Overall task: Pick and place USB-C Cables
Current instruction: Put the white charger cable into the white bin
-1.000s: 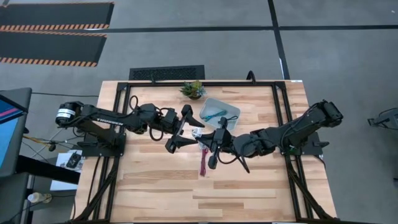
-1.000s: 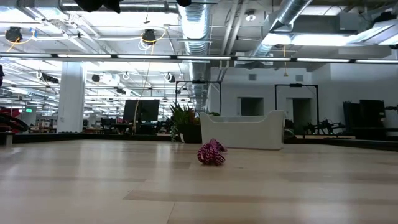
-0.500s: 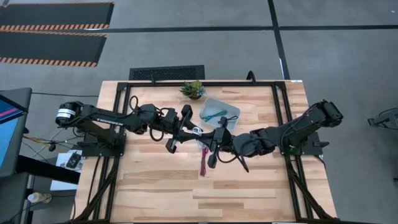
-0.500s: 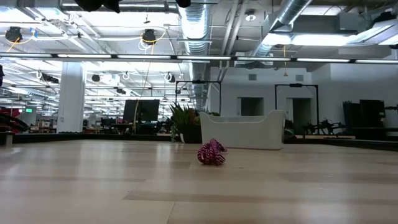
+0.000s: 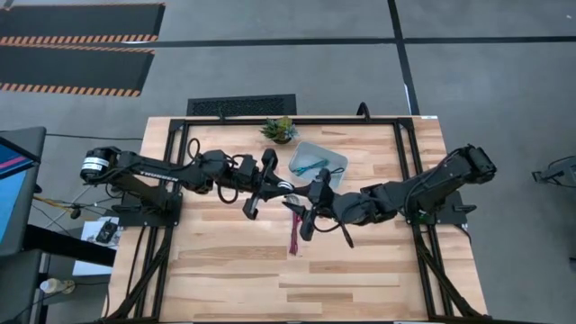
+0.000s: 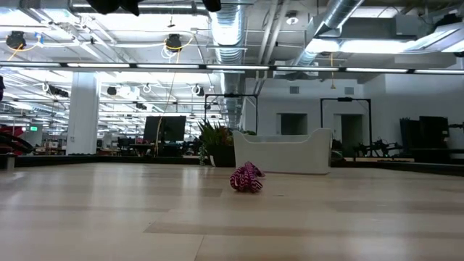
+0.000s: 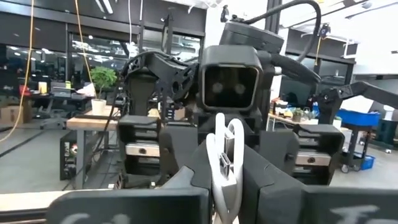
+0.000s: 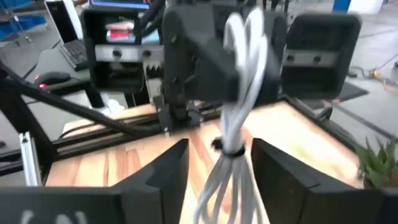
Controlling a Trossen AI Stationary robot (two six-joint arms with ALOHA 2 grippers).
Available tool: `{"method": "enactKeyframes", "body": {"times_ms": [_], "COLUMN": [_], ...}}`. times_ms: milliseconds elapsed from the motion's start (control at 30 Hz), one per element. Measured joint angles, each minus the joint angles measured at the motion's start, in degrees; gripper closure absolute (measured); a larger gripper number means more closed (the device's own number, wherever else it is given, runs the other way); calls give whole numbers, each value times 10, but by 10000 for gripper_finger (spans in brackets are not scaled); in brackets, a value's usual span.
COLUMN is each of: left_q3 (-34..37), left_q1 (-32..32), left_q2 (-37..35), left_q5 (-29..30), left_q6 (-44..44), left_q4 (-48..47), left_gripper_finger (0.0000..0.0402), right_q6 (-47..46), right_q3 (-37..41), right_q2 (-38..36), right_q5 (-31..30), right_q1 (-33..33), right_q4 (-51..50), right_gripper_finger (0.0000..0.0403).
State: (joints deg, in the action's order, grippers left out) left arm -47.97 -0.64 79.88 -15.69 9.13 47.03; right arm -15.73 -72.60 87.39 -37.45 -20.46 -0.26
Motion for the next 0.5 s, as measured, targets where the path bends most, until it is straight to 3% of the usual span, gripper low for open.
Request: {"method": "enactKeyframes", "body": {"times_ms": [133,333,500], "left_q3": [0,0,0], "left_q1": [-8,-19,-21], "left_q2": [0,0,0], "left_q5": [0,35,112], "left_q6": [7,11,11], "left_q4": [-3,-38,-72], "left_gripper_finger": [390,387,394], "right_q6": [-56,-220,-359], "right_q3": [0,0,0], "right_q2": [0,0,0], "right_q5": [-9,-13,-11], "right_q1": [-6,-22,-53], "right_q4": [-75,-231,-363], "right_gripper_finger": [188,194,204]}}
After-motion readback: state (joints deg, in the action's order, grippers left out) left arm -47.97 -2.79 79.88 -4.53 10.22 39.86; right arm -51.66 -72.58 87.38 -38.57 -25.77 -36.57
